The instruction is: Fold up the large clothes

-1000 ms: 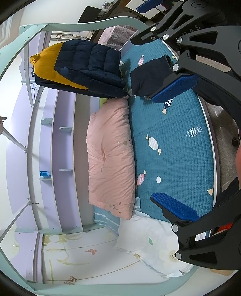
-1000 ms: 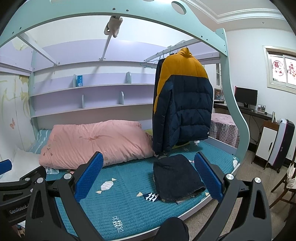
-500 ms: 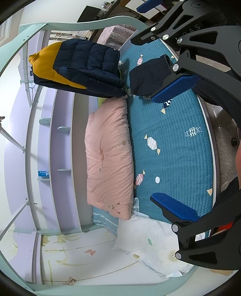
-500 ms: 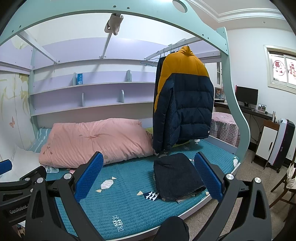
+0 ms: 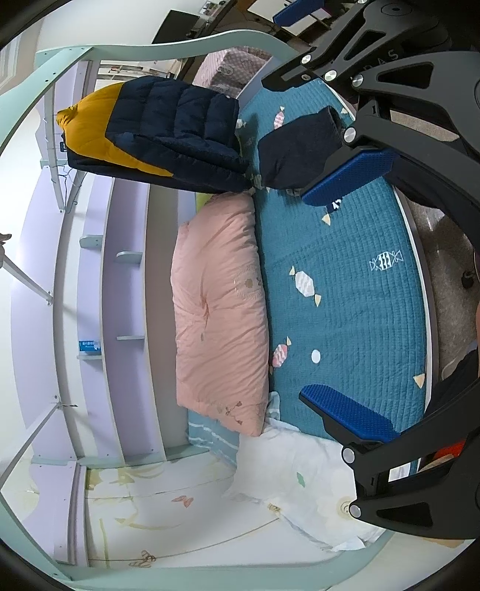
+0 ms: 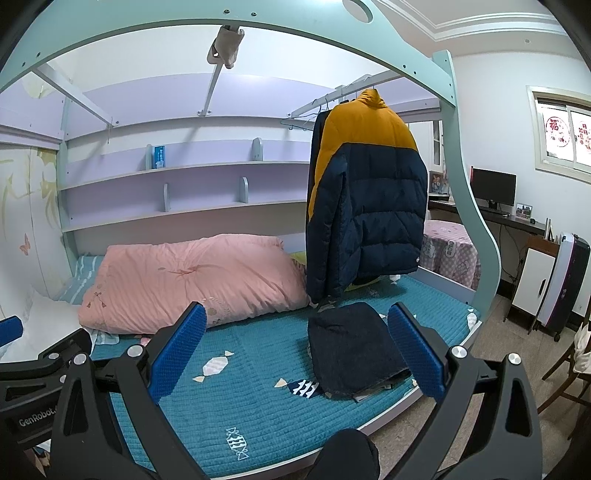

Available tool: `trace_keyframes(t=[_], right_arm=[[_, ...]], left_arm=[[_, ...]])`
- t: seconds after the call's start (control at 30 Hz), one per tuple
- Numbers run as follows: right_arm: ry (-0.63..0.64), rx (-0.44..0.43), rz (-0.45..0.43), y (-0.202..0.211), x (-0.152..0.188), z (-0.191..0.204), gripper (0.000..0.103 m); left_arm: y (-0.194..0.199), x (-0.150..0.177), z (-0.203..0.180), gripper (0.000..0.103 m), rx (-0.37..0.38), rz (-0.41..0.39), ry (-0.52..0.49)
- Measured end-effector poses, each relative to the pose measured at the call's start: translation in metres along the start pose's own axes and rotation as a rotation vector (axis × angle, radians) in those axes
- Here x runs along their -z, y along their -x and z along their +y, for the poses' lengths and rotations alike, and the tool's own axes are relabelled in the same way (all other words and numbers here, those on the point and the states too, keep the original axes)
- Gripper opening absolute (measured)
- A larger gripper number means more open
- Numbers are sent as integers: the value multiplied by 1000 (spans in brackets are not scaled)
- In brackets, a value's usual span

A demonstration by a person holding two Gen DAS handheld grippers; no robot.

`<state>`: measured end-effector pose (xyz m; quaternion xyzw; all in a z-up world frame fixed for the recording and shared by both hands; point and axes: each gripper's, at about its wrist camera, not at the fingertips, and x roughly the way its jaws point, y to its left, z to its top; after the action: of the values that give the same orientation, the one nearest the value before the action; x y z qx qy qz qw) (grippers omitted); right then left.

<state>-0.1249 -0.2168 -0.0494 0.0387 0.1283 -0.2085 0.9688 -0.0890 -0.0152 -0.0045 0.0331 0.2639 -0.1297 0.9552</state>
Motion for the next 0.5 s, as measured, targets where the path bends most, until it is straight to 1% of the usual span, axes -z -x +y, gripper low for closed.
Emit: trace_keyframes(t=[0.5], right_arm=[[0, 0, 2, 0, -1, -1, 95]], left_arm=[[1, 2, 3, 98, 5, 2, -3]])
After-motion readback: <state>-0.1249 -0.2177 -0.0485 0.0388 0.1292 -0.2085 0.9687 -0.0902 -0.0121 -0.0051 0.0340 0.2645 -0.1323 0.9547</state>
